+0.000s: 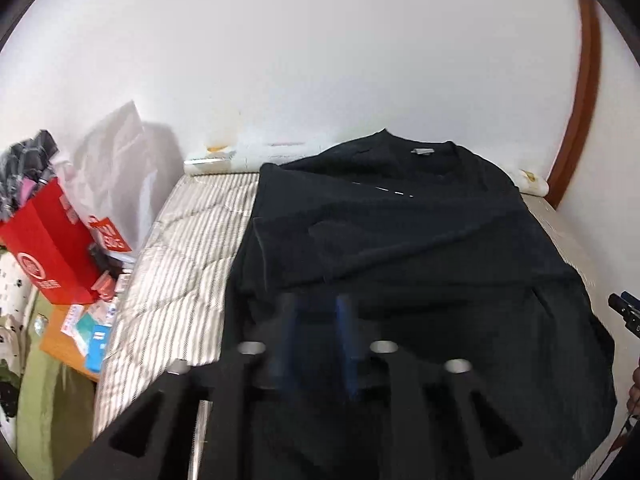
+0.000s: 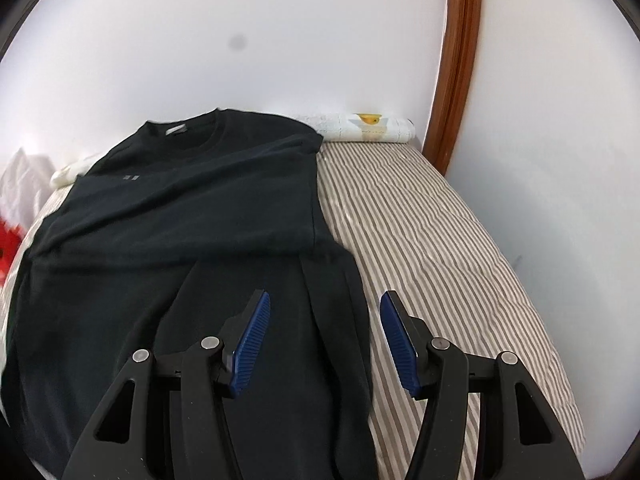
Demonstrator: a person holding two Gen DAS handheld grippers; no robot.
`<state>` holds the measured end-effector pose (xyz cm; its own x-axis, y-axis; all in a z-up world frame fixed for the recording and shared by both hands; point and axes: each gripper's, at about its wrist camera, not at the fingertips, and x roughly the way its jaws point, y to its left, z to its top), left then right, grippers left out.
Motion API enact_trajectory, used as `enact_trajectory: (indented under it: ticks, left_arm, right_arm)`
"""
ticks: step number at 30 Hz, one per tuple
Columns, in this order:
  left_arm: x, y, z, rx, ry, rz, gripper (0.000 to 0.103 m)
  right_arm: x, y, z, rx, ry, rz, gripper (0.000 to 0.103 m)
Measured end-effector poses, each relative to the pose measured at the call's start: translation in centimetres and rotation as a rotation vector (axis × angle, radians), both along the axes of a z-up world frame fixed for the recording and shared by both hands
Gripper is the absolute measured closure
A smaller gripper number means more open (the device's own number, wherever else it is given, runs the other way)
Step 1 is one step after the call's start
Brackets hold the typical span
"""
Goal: Fold small clothes
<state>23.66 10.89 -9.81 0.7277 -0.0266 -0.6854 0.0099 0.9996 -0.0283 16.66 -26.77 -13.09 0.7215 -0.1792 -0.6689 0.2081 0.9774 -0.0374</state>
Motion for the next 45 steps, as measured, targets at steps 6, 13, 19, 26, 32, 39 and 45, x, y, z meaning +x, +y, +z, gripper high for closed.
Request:
enact_trajectory:
  ticks: [6,13,19,26,32,39,45]
  left_arm:
    - [-5.2,0.9,-0.3,-0.046,0.019,-0.007,0.046]
    - [-10.1,2.8,-5.4,-0.054,0.137,-0.009,0.044]
    - [-12.9,3.8,-9.0,-0.116,0.208,-0.035,0.044]
    - [-12.0,3.0,-9.1,-0.136,0.176,-0.014,0.045]
    - [-11.1,1.8,-9.3,-0.111,0.168,0.012,0.078]
    - [-13.8,2.6,-7.7,-0.058,0.135,-0.055,0.095]
    - [-17.7,3.8,-5.9,-0.097,0.091,-0.107,0.095]
  right_arm:
    - [-4.5,-0.6,-1.8,0.066,0.054,0.041,0.046]
    - [-9.1,-1.6,-6.1,0.118,0.091,0.054,0.046]
    - [-11.0,-2.1,-8.4,0.201,0.075,0.053,0.046]
    - [-9.4,-1.4,-8.4,0.211,0.058,0.049,0.045]
    - [-7.8,-0.1,-8.3,0.175,0.061,0.059,0.087]
    - [-10.3,-1.7,-6.9,0.256,0.002,0.078,0.094]
    - [-13.9,-1.2,-5.5,0.21,-0.046,0.142,0.094]
